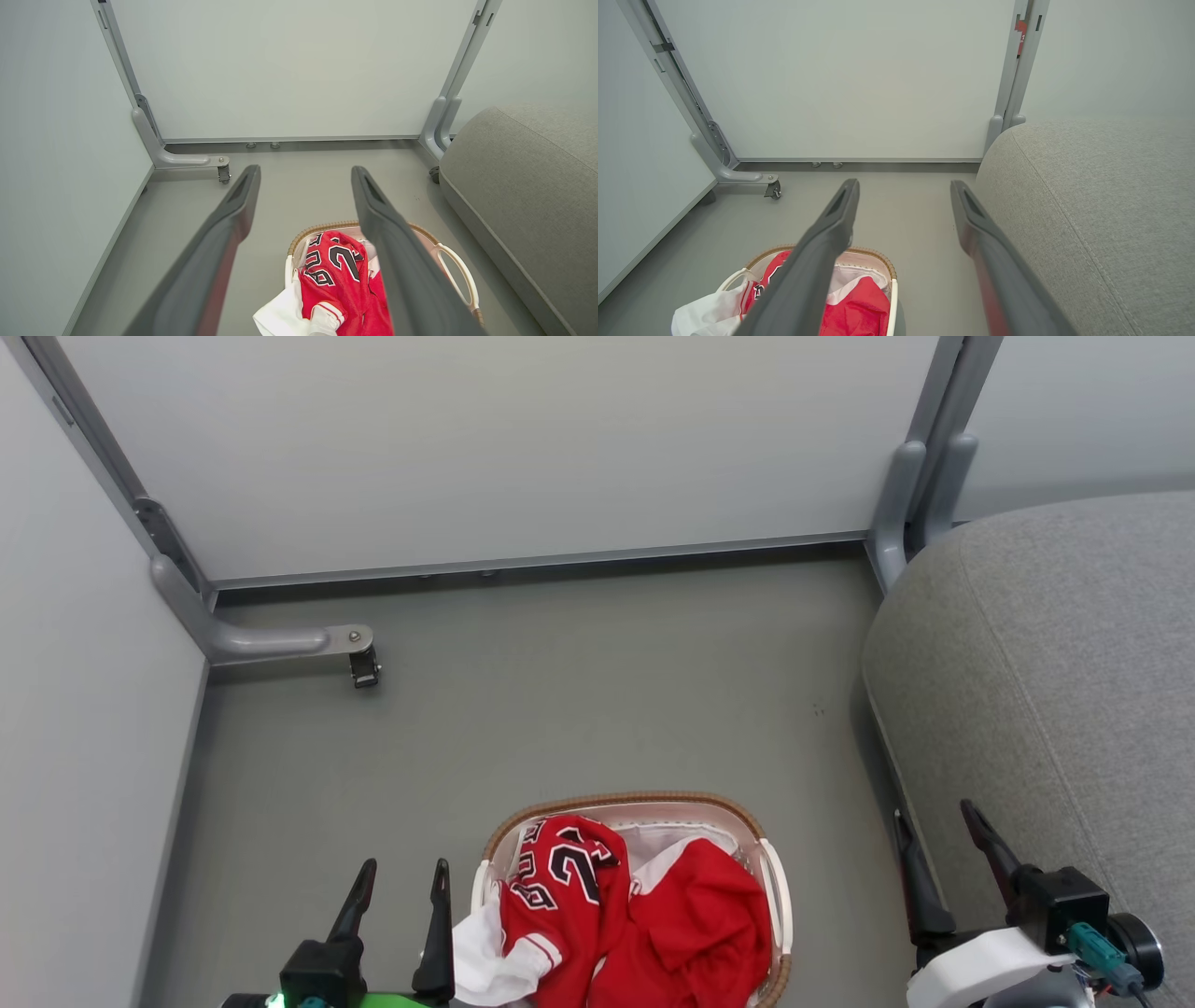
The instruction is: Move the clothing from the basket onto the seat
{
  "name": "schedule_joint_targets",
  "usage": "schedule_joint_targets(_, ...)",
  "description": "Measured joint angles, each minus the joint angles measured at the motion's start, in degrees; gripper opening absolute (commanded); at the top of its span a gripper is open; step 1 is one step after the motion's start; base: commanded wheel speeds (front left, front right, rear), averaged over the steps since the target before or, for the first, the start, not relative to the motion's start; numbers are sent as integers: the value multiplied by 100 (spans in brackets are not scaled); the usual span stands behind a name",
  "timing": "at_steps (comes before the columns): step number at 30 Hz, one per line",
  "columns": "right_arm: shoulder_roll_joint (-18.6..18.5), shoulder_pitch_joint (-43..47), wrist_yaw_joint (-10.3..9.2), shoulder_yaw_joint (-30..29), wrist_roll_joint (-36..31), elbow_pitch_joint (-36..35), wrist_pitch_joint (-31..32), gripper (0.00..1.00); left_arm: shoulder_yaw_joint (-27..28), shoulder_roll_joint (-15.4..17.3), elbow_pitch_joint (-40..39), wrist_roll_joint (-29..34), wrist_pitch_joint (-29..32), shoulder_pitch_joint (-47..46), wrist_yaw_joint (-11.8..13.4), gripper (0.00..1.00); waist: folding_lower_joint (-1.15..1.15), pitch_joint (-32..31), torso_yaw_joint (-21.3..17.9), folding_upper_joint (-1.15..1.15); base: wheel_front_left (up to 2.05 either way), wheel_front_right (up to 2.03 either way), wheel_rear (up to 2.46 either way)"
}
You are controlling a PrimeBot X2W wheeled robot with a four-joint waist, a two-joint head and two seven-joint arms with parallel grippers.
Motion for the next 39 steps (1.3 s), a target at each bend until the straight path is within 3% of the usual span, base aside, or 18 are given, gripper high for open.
schedule_joint_targets(13, -1, -144, 0, -70, 0, -127, -1, 100, -48, 1, 23, 35, 0, -199, -7, 100, 0, 323, 4, 0, 0, 0, 0)
schedule_joint_targets(23, -1, -598, 0, -196, -55, -307, -8, 100, -238, 1, 223, 436, 0, -1183, -167, 100, 0, 968, -31, 0, 0, 0, 0)
schedule_joint_targets(30, -2, -1149, 0, -278, -97, -487, -8, 100, -319, 0, 710, 679, -1, -2236, -247, 100, 0, 1678, -113, 0, 0, 0, 0)
schedule_joint_targets(39, -7, -1830, 1, -342, 2, -625, -8, 100, -401, 0, 1940, 668, 0, -3519, -237, 100, 1, 2754, -290, 0, 0, 0, 0)
